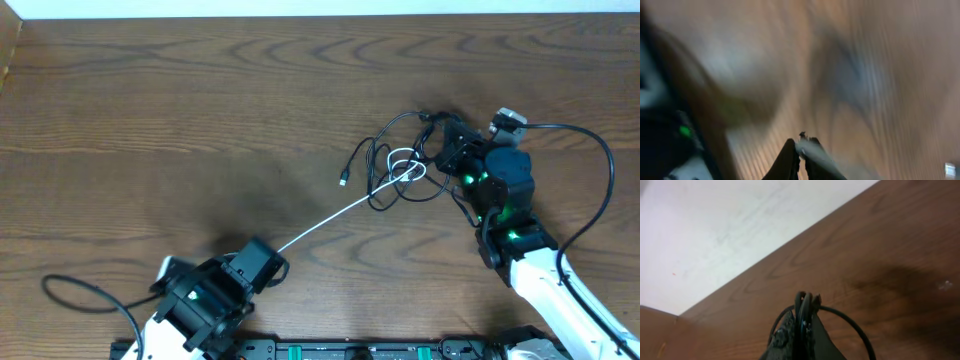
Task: Untangle cables
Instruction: 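Pull the bundle rightward with the right gripper, stretching the white cable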
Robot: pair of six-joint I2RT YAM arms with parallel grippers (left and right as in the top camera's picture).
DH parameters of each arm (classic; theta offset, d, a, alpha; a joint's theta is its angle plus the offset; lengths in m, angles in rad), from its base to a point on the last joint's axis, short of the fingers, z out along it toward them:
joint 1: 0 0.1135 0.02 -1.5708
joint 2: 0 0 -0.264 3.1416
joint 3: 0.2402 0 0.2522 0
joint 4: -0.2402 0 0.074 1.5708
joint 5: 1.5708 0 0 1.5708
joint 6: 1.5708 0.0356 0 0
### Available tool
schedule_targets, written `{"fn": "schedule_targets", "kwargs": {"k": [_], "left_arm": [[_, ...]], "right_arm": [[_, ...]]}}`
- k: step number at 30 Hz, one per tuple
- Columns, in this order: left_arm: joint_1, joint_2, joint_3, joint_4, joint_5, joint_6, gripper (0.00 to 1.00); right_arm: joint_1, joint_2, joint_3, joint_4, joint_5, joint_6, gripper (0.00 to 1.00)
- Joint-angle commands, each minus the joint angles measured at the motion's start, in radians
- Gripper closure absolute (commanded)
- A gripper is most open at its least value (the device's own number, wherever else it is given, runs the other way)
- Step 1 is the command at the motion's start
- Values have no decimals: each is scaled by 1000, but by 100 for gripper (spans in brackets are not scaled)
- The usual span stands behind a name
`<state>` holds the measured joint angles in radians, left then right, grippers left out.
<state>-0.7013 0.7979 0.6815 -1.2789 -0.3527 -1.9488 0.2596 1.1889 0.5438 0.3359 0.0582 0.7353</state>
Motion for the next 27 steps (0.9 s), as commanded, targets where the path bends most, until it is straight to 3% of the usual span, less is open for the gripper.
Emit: {"fn": "schedule_targets", "kwargs": {"k": [1,12,15,16,17,18,23,27], "left_arm": [[6,-55,11,-30,-196,-139,92],[6,-386,40,-92,-349,-135,92],[6,-440,40,-135,-390,-133,77],[6,-449,40,-146,-406,-133,77],[6,-451,40,-151,-430,-133,88],[6,-451,40,-156,-454,-133,92],[5,-449,40,-179,-556,-133,92],[5,-449,40,-178,-593,-133,71]], "right_arm": [[-44,-63,13,-16,49,12,99],[-230,-236,13,-196,250,25,99],[-281,-281,13,-198,229,87,99],[-293,-294,13,-198,222,111,99],[-302,-307,13,-198,219,139,99],[-308,-319,13,-198,219,166,99],[-315,-380,13,-196,220,215,99],[-323,-426,13,-165,224,215,99]]}}
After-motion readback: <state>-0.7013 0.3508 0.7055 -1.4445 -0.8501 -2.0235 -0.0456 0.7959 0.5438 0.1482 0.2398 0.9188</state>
